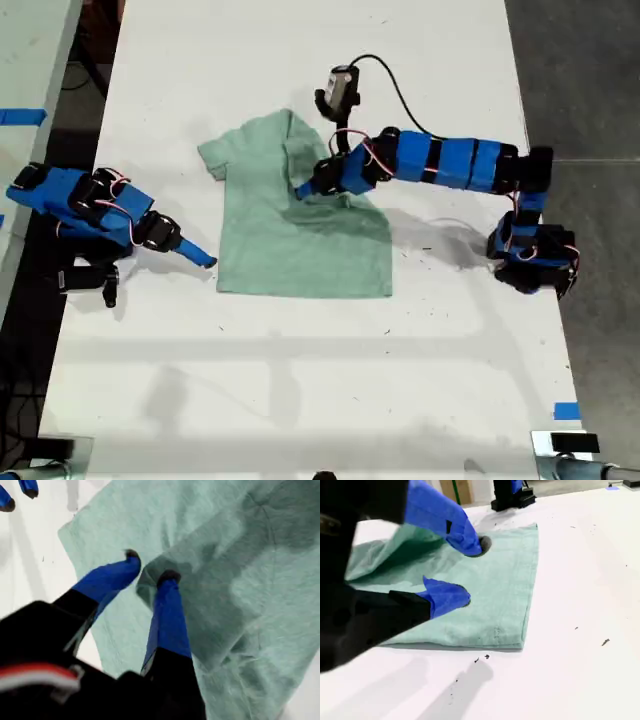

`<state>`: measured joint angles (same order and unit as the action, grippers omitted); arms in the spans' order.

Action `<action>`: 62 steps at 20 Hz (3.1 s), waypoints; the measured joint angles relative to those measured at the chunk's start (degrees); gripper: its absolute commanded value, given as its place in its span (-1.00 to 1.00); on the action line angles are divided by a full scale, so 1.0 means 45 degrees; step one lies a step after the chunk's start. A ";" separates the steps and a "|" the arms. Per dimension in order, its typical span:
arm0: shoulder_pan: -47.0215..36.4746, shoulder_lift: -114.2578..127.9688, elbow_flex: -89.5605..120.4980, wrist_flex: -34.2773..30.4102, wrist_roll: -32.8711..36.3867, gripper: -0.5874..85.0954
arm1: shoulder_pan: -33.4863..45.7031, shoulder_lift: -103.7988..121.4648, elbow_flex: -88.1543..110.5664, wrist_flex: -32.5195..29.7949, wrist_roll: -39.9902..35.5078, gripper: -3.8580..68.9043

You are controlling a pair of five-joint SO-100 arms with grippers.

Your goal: Fold t shirt

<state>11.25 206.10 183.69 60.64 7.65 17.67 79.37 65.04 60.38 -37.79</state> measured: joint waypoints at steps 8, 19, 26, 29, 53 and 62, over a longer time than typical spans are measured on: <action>0.0000 0.0000 0.0000 0.0000 0.0000 -0.70 | 0.0879 1.1270 1.0488 0.0215 0.1621 -0.88; 0.0000 0.0000 0.0000 0.0000 0.0000 -0.70 | -0.0645 2.5918 2.3848 0.1074 0.3086 -0.83; 0.0000 0.0000 0.0000 0.0000 0.0000 -0.70 | 0.0156 2.6855 2.4395 0.3691 0.6309 -0.83; 0.0000 0.0000 0.0000 0.0000 0.0000 -0.70 | 0.0137 2.6895 2.4414 0.3691 0.6270 -0.83; -0.4922 0.0000 -0.0469 -0.3086 0.0723 -0.97 | 0.0039 2.6895 2.4453 0.3691 0.6270 -0.83; -0.5352 0.0000 0.0137 -0.2266 0.1211 -0.89 | 0.0586 2.6895 2.4434 0.3867 0.6230 -0.83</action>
<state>-12.83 206.10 184.31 50.45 13.10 20.30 200.39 174.99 77.78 -9.76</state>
